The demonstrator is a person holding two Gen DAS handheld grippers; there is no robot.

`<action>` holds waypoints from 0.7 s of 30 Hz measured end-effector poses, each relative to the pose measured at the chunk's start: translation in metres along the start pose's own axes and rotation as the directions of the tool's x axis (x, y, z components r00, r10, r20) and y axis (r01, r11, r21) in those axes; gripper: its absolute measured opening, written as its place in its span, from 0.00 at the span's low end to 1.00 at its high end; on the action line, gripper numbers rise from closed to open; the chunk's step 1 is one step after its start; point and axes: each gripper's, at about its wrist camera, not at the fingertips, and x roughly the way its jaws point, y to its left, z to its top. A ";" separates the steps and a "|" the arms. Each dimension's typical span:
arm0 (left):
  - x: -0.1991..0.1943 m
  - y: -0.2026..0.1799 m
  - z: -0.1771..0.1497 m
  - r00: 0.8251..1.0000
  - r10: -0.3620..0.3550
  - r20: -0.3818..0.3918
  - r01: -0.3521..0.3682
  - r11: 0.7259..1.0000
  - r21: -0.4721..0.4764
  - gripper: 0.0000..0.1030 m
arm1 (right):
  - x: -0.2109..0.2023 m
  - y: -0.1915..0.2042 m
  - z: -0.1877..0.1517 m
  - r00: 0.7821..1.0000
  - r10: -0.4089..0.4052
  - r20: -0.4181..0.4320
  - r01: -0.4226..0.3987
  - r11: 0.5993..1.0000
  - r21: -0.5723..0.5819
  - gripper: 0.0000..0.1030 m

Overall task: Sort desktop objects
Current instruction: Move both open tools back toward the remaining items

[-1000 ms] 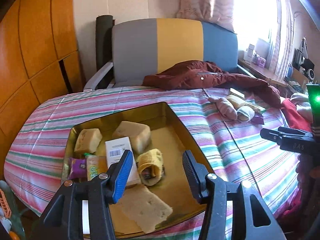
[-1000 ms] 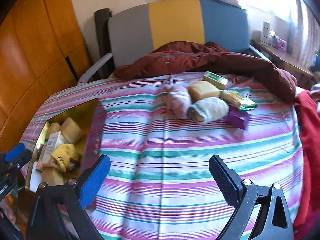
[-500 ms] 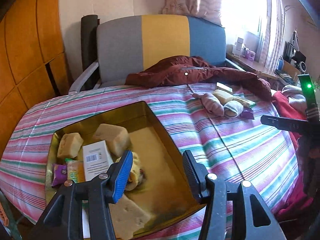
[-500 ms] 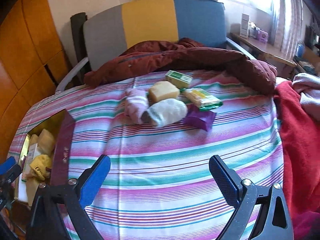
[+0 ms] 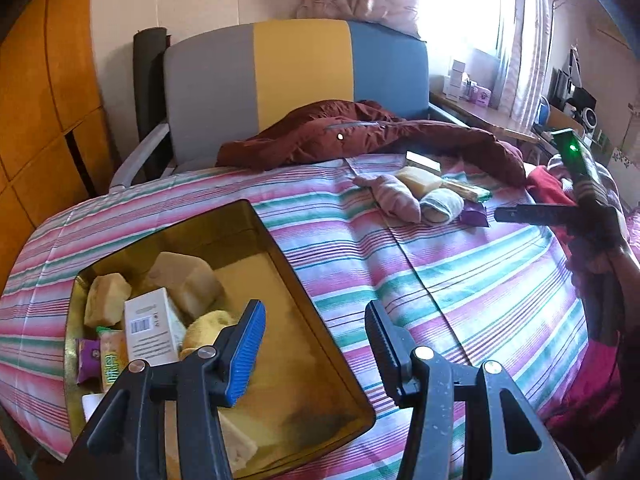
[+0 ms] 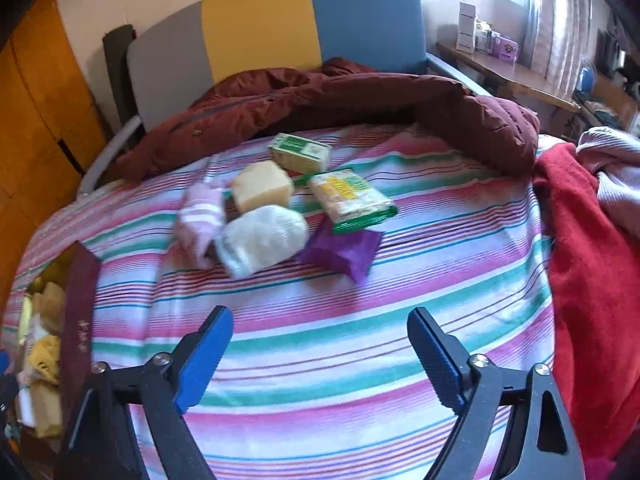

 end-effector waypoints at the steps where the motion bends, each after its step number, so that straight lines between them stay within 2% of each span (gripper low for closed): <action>1: 0.002 -0.002 0.000 1.000 -0.002 -0.005 0.002 1.000 0.004 0.51 | 0.004 -0.003 0.002 1.000 -0.005 -0.004 0.005 1.000 0.004 0.81; 3: 0.006 -0.005 0.002 1.000 -0.005 -0.014 0.005 1.000 0.009 0.51 | 0.012 -0.011 0.007 1.000 -0.012 -0.009 0.013 1.000 0.021 0.78; 7: 0.013 -0.012 0.005 1.000 -0.012 -0.025 0.013 1.000 0.023 0.51 | 0.028 -0.024 0.016 1.000 0.001 -0.011 0.000 0.998 0.063 0.78; 13: 0.024 -0.025 0.012 0.998 -0.035 -0.042 0.036 0.998 0.044 0.51 | 0.054 -0.027 0.024 1.000 -0.016 -0.011 0.017 1.000 0.017 0.78; 15: 0.027 -0.030 0.015 0.998 -0.042 -0.047 0.044 0.998 0.050 0.51 | 0.062 -0.028 0.027 1.000 -0.011 -0.013 0.011 1.000 0.007 0.79; 17: 0.030 -0.034 0.018 0.998 -0.044 -0.049 0.047 0.997 0.059 0.51 | 0.067 -0.031 0.030 1.000 0.014 -0.002 -0.014 1.000 0.007 0.86; 21: 0.036 -0.043 0.025 0.997 -0.060 -0.052 0.064 0.995 0.071 0.51 | 0.076 -0.029 0.036 0.999 0.033 0.016 -0.033 0.999 -0.023 0.88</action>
